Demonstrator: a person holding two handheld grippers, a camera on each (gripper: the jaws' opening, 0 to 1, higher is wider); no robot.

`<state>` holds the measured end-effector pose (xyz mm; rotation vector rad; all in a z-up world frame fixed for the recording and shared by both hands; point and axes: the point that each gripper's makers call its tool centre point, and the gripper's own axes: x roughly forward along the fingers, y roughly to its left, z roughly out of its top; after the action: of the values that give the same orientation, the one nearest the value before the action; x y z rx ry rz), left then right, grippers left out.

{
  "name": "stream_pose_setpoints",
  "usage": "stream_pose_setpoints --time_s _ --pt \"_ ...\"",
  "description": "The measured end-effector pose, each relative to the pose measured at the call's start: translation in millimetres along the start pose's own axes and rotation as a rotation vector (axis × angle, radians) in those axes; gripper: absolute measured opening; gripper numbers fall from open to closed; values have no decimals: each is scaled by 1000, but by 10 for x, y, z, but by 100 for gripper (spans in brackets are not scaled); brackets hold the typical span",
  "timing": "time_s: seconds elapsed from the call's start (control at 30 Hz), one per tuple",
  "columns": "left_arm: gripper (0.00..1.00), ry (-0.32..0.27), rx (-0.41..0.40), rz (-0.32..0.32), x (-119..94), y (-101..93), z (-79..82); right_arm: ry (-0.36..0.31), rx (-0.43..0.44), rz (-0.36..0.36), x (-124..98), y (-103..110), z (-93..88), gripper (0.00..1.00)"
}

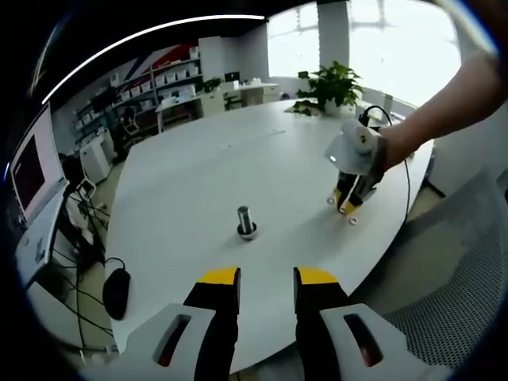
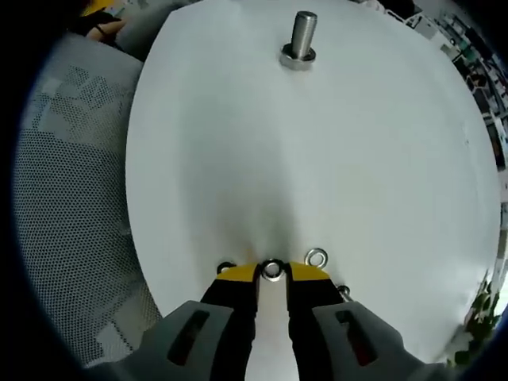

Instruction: Place the washer onto the threaded stud by aligning its center hole with the stud, sliding it down to the base, and recovering from edge contact or off-axis alignment until the washer reaches the visible bottom stop.

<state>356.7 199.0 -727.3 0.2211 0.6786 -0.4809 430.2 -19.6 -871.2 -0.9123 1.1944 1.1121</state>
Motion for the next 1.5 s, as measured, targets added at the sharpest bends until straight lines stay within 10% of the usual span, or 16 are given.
stream_pose_setpoints --time_s 0.13,1.5 --pt "25 5 0 -1 -1 -4 -9 -29 -112 -10 -11 21 -19 15" --pt "25 23 16 16 0 23 -38 -171 62 -36 -177 -71 -83 2"
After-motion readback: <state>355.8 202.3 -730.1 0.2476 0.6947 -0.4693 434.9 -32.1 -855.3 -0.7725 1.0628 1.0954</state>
